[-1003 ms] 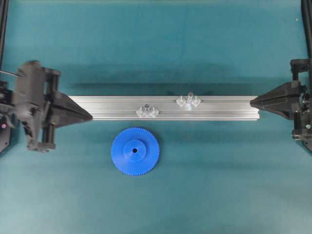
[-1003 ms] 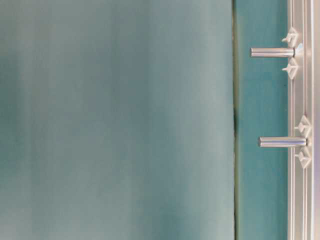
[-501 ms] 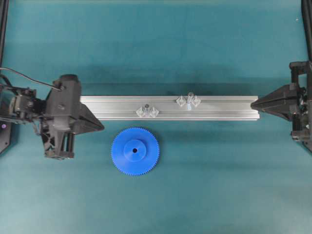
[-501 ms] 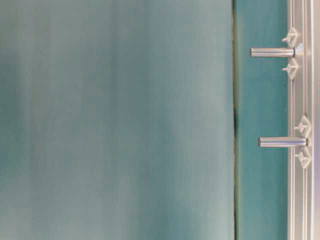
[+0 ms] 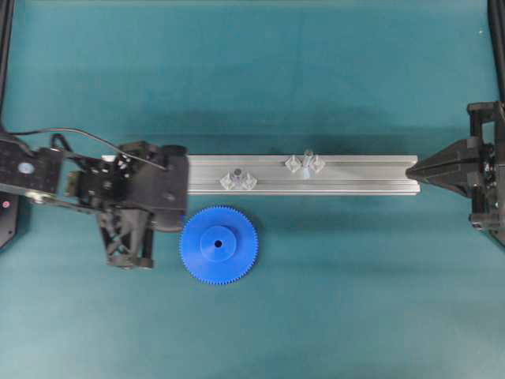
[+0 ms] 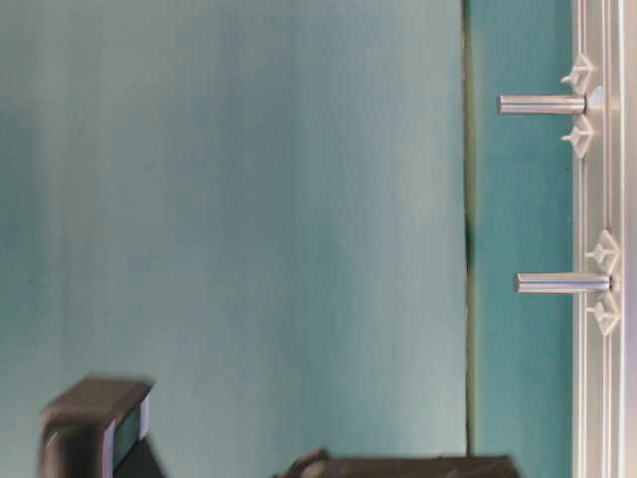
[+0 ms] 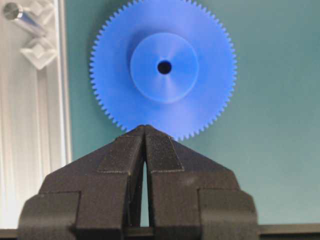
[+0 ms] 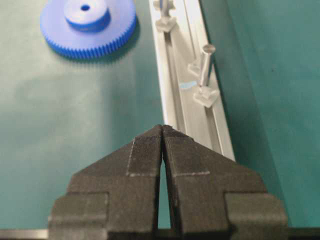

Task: Find the location of the shaft and insert the large gear.
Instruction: 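Move the left gripper over the blue gear's hub, then lower the left gripper and close it on the gear hub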

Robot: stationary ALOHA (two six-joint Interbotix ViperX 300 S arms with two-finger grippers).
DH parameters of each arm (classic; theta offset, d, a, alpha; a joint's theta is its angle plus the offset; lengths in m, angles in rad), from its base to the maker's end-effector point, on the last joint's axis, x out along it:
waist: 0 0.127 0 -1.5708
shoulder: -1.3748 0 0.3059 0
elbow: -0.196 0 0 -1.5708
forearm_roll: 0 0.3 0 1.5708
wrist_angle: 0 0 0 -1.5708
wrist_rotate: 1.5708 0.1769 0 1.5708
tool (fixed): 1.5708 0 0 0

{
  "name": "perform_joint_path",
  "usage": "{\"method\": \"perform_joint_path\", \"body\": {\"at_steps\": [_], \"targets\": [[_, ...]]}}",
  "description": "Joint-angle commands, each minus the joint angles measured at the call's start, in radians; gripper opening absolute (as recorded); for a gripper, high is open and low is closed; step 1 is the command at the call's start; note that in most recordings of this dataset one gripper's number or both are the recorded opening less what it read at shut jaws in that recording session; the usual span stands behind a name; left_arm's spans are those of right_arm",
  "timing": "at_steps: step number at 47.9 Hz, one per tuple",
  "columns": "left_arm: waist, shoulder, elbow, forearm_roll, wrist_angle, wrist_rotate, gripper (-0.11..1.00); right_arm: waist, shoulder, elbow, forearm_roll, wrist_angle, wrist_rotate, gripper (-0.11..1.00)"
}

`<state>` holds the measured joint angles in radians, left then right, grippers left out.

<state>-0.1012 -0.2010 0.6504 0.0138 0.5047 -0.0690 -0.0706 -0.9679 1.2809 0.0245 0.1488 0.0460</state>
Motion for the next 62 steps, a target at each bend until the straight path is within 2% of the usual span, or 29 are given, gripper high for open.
{"method": "perform_joint_path", "body": {"at_steps": [1, 19, 34, 62], "targets": [[-0.009, 0.025, -0.051, 0.005, 0.003, -0.002, 0.0, -0.003, 0.009, -0.011, 0.0, -0.005, 0.011, 0.03], [-0.029, 0.184, -0.166, 0.005, 0.023, 0.002, 0.0, -0.005, 0.009, -0.003, 0.0, -0.005, 0.011, 0.03], [-0.031, 0.27, -0.25, 0.003, 0.087, 0.005, 0.0, -0.005, 0.008, 0.003, 0.0, -0.003, 0.011, 0.03], [-0.031, 0.337, -0.305, 0.003, 0.166, 0.012, 0.0, -0.005, 0.005, 0.005, 0.0, -0.005, 0.011, 0.03]]}}
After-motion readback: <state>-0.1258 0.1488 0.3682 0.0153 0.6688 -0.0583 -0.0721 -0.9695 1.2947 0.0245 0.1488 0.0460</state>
